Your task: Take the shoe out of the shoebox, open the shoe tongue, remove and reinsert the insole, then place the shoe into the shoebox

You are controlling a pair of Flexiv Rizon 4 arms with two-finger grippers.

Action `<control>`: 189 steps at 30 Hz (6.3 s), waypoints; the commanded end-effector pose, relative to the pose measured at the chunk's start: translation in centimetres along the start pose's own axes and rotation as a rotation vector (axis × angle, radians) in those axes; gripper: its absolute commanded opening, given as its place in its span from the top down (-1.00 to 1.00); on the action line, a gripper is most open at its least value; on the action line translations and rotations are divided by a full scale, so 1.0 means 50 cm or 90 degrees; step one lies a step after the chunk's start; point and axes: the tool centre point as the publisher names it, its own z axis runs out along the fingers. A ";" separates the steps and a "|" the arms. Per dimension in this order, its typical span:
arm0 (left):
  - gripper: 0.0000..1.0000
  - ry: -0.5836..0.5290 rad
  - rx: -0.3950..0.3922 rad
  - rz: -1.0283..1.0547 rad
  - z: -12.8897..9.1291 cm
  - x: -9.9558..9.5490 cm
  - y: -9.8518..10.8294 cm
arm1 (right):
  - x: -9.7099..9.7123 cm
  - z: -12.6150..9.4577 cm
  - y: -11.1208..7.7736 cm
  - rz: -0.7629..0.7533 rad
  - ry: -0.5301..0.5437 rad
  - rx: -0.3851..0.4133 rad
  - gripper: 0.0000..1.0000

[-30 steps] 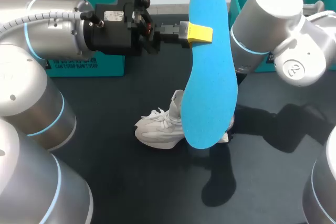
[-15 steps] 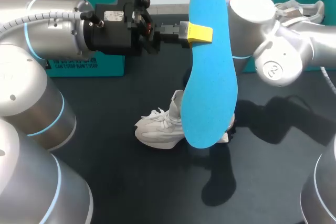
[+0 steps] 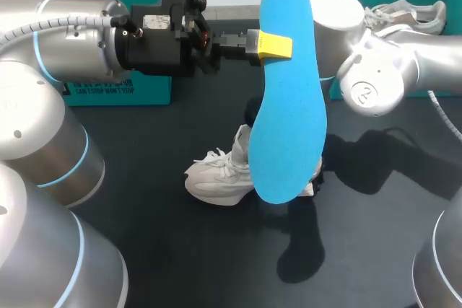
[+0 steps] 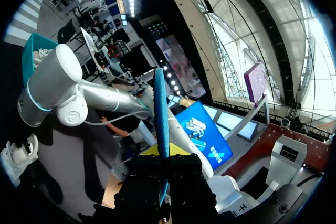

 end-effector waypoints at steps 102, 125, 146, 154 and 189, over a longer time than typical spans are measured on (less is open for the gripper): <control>1.00 0.002 0.003 0.000 0.001 -0.002 0.004 | 0.127 -0.084 0.018 0.948 0.018 -0.276 -1.00; 1.00 0.002 0.003 0.000 0.001 -0.002 0.004 | 0.131 -0.181 0.003 0.947 0.157 -0.399 -1.00; 1.00 0.002 0.003 0.000 0.001 -0.002 0.004 | 0.120 -0.385 0.001 0.803 0.471 -0.612 -1.00; 1.00 0.002 0.003 0.000 0.001 -0.002 0.004 | 0.118 -0.440 0.001 0.785 0.488 -0.618 -1.00; 1.00 -0.043 -0.018 0.512 -0.054 -0.073 0.004 | 0.118 -0.456 0.003 0.778 0.504 -0.617 -1.00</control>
